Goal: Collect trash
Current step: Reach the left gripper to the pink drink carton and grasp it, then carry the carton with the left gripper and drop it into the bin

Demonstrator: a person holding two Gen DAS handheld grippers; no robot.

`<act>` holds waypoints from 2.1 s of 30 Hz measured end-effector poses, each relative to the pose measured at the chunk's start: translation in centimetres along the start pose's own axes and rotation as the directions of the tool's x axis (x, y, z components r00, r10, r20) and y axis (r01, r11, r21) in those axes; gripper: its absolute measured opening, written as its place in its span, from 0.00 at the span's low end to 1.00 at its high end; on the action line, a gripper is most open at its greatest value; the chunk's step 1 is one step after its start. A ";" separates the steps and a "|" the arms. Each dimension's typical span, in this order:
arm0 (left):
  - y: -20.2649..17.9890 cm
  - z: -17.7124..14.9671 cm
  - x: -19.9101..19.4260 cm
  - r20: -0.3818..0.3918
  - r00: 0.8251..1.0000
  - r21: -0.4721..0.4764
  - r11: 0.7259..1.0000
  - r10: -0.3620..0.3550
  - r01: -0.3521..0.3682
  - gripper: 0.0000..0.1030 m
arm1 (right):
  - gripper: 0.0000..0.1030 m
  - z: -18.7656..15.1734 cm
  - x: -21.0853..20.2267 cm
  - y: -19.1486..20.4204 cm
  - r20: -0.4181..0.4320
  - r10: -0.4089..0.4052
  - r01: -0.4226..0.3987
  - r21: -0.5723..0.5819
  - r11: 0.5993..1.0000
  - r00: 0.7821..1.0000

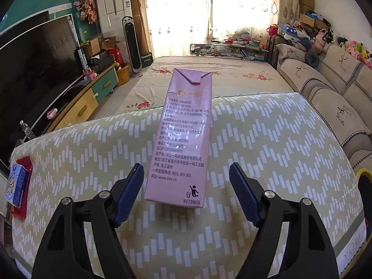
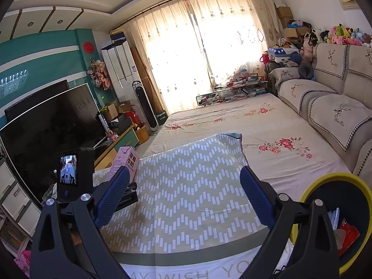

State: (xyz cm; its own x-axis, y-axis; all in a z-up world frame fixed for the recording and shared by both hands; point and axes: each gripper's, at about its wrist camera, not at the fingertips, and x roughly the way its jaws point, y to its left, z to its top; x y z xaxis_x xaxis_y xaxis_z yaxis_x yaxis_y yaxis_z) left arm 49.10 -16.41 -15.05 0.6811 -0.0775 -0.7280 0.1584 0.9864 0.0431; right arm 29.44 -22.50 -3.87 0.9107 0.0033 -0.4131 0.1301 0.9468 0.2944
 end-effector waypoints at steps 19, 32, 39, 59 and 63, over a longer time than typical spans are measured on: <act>-1.7 -4.3 -10.3 0.089 0.993 0.108 0.992 -0.078 0.068 0.38 | 0.88 0.5 -0.3 -0.9 0.022 -0.060 0.060 0.003 0.998 0.998; -6.5 -11.0 -21.5 0.093 0.980 0.217 0.965 -0.173 0.150 0.38 | 0.88 1.9 -3.2 -5.0 0.021 -0.118 0.117 0.050 0.992 0.993; -12.1 -11.1 -24.9 0.077 0.954 0.321 0.913 -0.289 0.250 0.38 | 0.88 0.1 -12.2 -11.7 0.026 -0.205 0.205 0.001 0.979 0.978; -37.4 -8.7 -17.4 -0.136 0.884 0.475 0.753 -0.448 0.455 0.38 | 0.91 -5.9 -25.1 -27.7 0.013 -0.474 0.466 0.158 0.870 0.880; -39.1 -8.7 -13.3 -0.227 0.888 0.443 0.770 -0.399 0.459 0.51 | 0.91 -6.6 -24.5 -28.2 -0.011 -0.470 0.464 0.168 0.869 0.883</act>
State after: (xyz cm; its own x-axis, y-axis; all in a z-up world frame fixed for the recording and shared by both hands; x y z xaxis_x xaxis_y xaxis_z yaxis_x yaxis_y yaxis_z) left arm 27.61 -52.71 -12.96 0.3793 -0.4298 -0.8194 0.7517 0.6595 0.0019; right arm 0.89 -47.14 -7.72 0.7387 -0.4382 -0.5121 0.6021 0.7705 0.2092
